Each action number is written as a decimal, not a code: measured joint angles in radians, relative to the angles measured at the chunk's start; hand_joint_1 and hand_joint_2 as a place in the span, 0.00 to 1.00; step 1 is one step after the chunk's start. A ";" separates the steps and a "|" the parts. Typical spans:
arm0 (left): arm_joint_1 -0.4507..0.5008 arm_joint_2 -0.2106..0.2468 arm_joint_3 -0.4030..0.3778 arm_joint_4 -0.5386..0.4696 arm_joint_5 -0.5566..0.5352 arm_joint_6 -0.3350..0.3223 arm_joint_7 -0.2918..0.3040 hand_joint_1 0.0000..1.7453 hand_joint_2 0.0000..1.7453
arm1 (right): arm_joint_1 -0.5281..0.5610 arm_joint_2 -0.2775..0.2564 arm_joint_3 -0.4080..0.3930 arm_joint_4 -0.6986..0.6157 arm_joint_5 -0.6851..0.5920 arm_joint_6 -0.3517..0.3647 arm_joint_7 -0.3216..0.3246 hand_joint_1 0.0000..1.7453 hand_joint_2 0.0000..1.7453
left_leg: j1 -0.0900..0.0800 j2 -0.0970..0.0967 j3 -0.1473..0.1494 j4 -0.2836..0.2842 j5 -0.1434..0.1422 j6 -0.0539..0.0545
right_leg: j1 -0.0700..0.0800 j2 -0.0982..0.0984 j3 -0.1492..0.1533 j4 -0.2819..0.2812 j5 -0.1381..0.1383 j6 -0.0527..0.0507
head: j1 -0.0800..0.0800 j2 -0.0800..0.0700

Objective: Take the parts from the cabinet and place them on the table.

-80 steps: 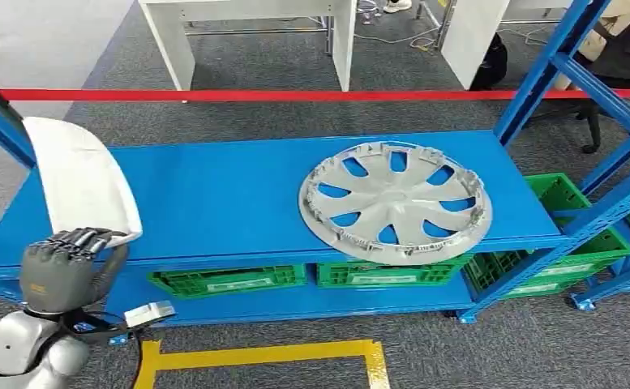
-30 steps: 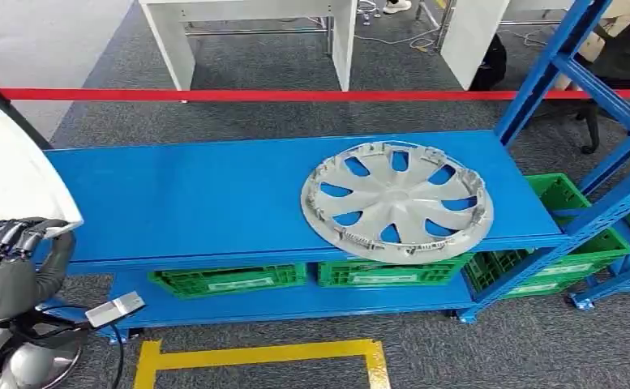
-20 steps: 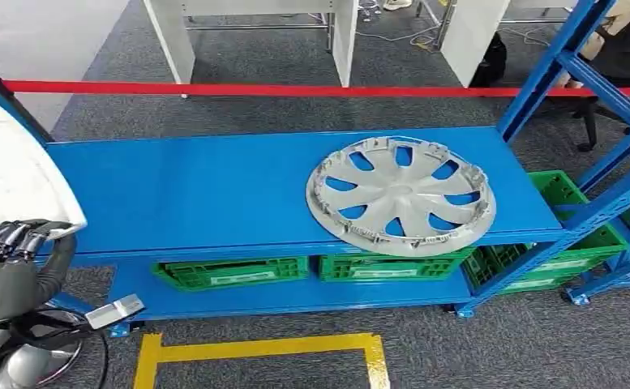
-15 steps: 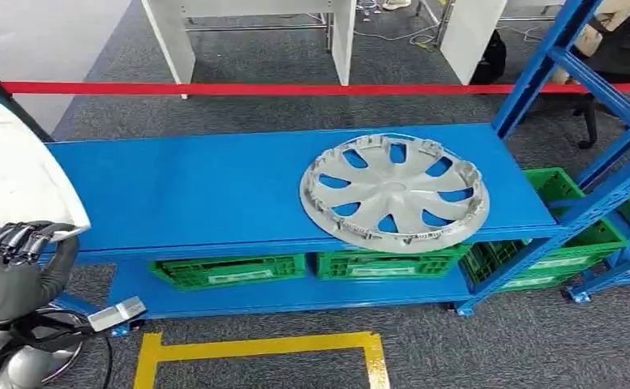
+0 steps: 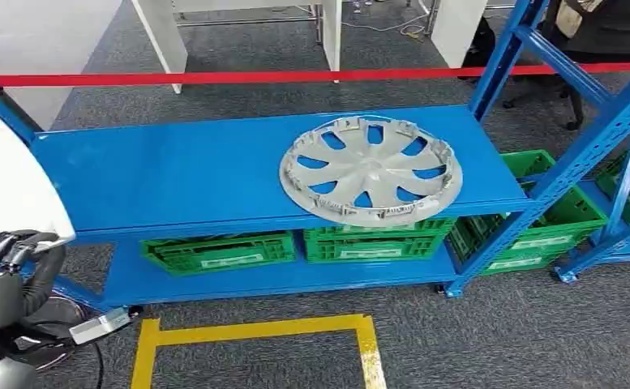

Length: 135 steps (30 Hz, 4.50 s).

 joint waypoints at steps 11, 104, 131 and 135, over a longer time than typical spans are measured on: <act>0.016 -0.027 0.068 -0.033 0.076 0.000 -0.138 1.00 1.00 | -0.005 0.006 -0.026 0.002 0.003 0.000 0.011 0.00 0.00 | 0.001 0.008 -0.137 0.001 0.130 0.033 | -0.010 0.000 -0.042 0.284 -0.162 0.047 | 0.003 0.000; -0.096 -0.060 0.065 0.046 0.212 0.000 -0.255 1.00 1.00 | 0.055 0.035 -0.180 0.009 -0.005 0.015 -0.019 0.00 0.00 | 0.010 0.005 -0.183 0.021 0.152 0.024 | -0.010 -0.002 -0.034 0.283 -0.117 0.044 | 0.003 0.000; -0.107 -0.032 0.036 0.069 0.224 0.000 -0.225 1.00 1.00 | 0.051 0.034 -0.212 0.007 -0.011 0.043 -0.040 0.00 0.00 | 0.005 0.004 -0.086 0.012 0.086 0.002 | 0.002 -0.010 0.082 -0.038 -0.048 0.000 | -0.008 0.000; -0.107 -0.032 0.036 0.069 0.227 0.000 -0.225 1.00 1.00 | 0.052 0.034 -0.224 0.007 -0.016 0.048 -0.050 0.00 0.00 | 0.001 0.004 -0.100 0.017 0.097 0.009 | -0.002 -0.009 0.080 -0.040 -0.034 0.020 | -0.008 0.000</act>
